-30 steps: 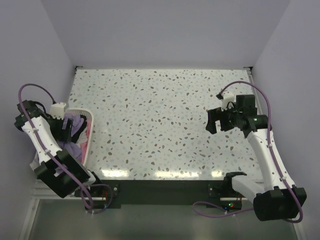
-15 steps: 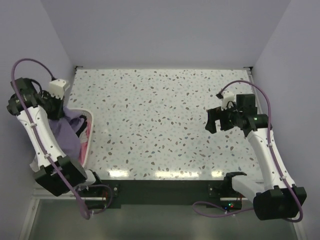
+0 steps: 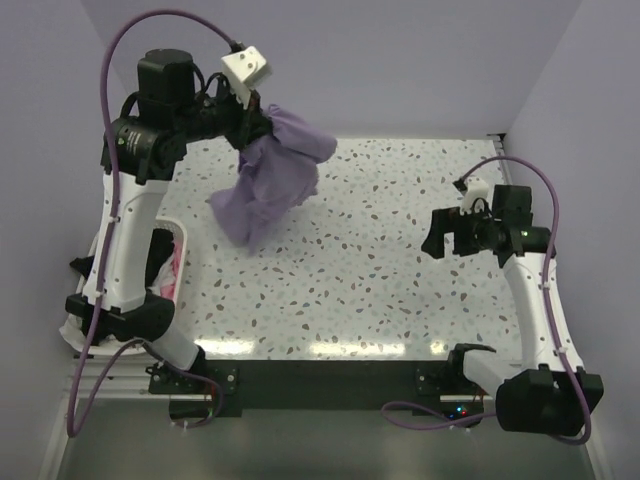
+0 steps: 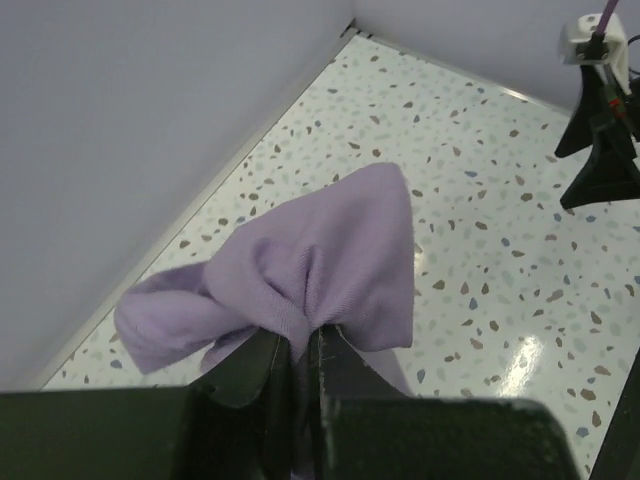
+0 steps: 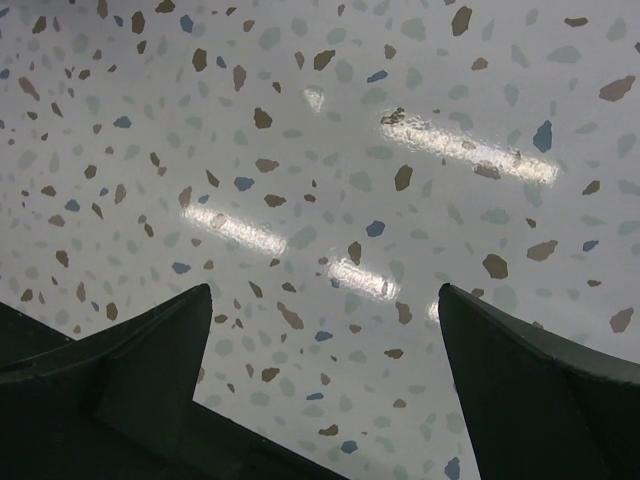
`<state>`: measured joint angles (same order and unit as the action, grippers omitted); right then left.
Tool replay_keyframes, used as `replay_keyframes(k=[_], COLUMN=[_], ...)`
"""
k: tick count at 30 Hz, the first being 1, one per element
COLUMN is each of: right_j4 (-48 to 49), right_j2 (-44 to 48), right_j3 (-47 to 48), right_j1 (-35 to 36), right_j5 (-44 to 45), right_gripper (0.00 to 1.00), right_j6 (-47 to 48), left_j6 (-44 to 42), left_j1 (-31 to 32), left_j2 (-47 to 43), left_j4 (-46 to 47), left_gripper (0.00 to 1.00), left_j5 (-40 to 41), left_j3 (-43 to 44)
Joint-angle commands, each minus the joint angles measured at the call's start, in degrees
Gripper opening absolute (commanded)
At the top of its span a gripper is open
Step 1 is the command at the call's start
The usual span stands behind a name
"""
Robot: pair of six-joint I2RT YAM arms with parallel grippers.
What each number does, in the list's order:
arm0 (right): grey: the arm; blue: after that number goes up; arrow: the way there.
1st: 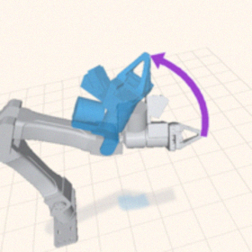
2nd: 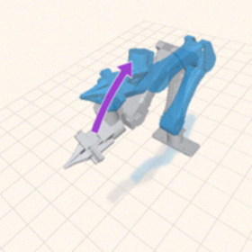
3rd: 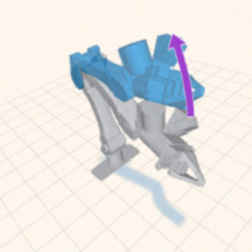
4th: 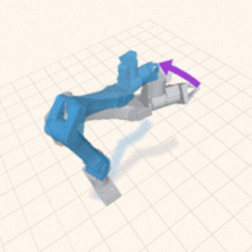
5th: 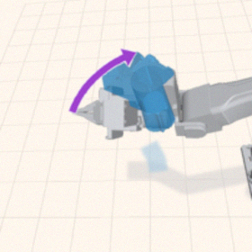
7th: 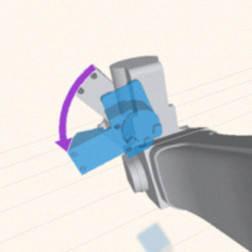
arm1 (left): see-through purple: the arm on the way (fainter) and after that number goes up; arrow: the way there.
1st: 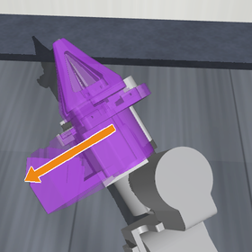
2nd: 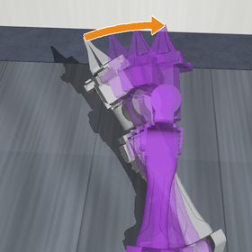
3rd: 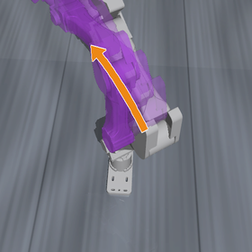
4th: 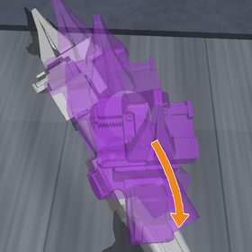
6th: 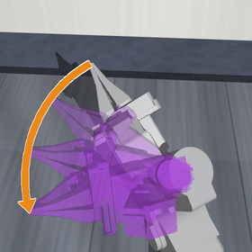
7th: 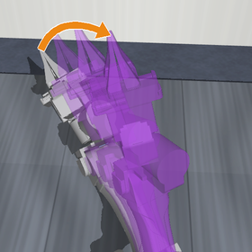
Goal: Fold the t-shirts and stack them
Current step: Move the tshirt to the center of the board, then flatten the tshirt out
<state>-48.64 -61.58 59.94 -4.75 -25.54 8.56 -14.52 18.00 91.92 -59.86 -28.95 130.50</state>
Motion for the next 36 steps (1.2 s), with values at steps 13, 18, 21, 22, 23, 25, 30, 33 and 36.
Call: replay_keyframes(k=[13,18,21,22,23,25,30,33,36], right_j4=[-4.61,-5.94,-4.97,-4.36,-3.83,-1.82,2.41,3.98,6.1], right_j2=[-2.13,-8.45,-12.58,-13.64,-14.96,-18.99,-28.4,-34.56,-40.09], right_j3=[3.42,5.35,6.59,6.85,6.94,7.47,10.45,12.65,14.58], right_j1=[-0.96,-0.96,-1.05,-0.96,-0.96,-0.96,-0.96,-0.96,-0.96], right_j5=[-1.71,3.38,6.02,6.72,8.12,9.45,14.11,16.47,19.29], right_gripper=[0.99,0.99,0.99,0.98,0.98,0.97,0.86,0.77,0.71], right_j6=[7.42,12.0,12.98,12.98,12.98,12.8,12.01,12.36,12.45], left_j6=[-7.68,-21.25,-17.04,-15.98,-14.06,-12.82,-8.07,-6.4,-5.43], left_j1=[-31.0,-20.76,-9.41,-7.21,-3.53,-0.61,3.88,5.2,5.99], left_j2=[-19.49,-23.62,-27.58,-27.84,-27.06,-21.82,-7.74,0.52,6.5], left_j4=[14.96,8.61,18.17,20.72,24.83,27.59,33.13,34.63,35.6], left_gripper=[1.0,1.0,1.0,1.0,1.0,0.99,0.87,0.81,0.79], left_j5=[-18.24,-16.16,-7.11,-5.26,-1.67,1.16,6.71,9.17,12.51], left_j3=[-57.96,-64.04,-71.24,-74.22,-75.12,-75.31,-68.46,-63.27,-59.93])
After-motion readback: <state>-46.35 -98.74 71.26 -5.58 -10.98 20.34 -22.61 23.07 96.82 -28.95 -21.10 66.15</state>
